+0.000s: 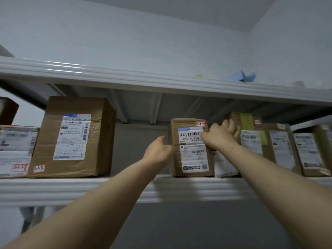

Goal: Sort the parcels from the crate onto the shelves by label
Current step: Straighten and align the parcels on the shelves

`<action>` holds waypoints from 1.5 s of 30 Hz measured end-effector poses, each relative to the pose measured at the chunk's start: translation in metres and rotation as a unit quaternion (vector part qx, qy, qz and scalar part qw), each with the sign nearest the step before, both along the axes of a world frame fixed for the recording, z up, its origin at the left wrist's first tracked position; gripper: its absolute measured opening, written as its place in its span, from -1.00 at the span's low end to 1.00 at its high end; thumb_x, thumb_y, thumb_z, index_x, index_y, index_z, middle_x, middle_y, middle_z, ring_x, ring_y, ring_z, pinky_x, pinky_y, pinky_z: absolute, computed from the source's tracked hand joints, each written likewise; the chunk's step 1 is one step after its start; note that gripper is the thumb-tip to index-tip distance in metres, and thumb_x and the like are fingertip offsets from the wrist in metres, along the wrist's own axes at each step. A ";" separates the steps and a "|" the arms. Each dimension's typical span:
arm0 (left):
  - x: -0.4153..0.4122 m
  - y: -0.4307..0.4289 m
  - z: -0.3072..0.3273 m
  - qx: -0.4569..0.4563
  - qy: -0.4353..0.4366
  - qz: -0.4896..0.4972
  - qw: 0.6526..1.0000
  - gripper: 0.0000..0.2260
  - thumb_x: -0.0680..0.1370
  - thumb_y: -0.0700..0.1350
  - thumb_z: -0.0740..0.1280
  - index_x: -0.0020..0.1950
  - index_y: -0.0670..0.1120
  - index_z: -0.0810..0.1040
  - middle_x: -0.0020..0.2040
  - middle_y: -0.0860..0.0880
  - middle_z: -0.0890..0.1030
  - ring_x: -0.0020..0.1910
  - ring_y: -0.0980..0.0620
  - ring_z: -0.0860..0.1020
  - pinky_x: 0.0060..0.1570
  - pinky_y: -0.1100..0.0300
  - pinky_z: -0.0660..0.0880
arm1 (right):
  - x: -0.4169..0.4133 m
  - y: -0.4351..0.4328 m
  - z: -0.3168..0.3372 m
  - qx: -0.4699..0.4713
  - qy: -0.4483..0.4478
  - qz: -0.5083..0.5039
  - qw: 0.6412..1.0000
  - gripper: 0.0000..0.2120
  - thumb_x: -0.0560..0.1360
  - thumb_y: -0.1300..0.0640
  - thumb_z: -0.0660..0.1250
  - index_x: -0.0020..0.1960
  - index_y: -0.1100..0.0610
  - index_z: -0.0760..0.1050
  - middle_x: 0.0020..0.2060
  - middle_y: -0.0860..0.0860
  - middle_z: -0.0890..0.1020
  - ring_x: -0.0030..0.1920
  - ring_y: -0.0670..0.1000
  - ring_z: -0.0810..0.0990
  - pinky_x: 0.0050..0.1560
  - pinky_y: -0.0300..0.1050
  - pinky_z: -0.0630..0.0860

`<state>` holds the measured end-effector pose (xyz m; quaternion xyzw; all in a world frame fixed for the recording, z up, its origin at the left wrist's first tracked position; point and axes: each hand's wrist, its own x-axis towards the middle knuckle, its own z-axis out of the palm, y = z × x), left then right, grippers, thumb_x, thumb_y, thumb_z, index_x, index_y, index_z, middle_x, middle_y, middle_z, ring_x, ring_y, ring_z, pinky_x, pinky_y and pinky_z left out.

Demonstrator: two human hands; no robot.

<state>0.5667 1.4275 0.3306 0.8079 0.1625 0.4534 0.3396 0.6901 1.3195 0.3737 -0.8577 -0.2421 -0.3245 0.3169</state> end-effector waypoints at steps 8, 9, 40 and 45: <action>0.015 -0.010 0.001 -0.116 -0.094 0.029 0.988 -0.74 0.51 -0.32 0.12 -0.17 -0.02 0.51 -0.09 -0.06 0.63 -0.18 -0.02 0.56 -0.27 0.20 0.45 | -0.013 0.025 -0.014 -0.005 -0.108 0.225 0.968 -0.48 0.47 -0.01 0.29 0.38 0.07 0.27 0.32 0.13 0.42 0.32 0.18 0.36 0.30 0.03 0.34; 0.010 -0.007 -0.001 -0.111 -0.106 0.053 0.987 -0.75 0.50 -0.31 0.13 -0.16 -0.01 0.50 -0.06 -0.07 0.64 -0.11 -0.05 0.59 -0.17 0.15 0.52 | -0.016 0.031 -0.016 0.006 -0.079 0.288 0.954 -0.46 0.45 0.04 0.30 0.39 0.02 0.24 0.25 0.09 0.51 0.22 0.15 0.47 0.19 0.01 0.44; -0.089 0.060 0.030 0.160 -0.017 0.252 0.954 -0.42 0.50 -0.35 0.13 0.52 -0.06 0.24 0.51 -0.07 0.25 0.50 -0.04 0.16 0.45 0.10 0.13 | -0.064 0.105 -0.023 -0.013 0.310 0.491 0.814 -0.27 0.25 0.09 0.61 0.32 0.18 0.37 0.36 0.15 0.43 0.41 0.22 0.31 0.34 0.24 0.28; -0.085 0.064 0.053 0.261 0.102 0.290 0.915 -0.38 0.55 -0.33 0.14 0.56 0.03 0.06 0.57 -0.02 0.07 0.55 -0.01 -0.04 0.48 0.08 -0.05 | -0.061 0.097 -0.016 0.011 0.337 0.521 0.785 -0.74 0.41 0.21 0.47 -0.21 0.11 0.37 -0.19 0.01 0.54 -0.01 0.05 0.51 -0.21 -0.03 0.36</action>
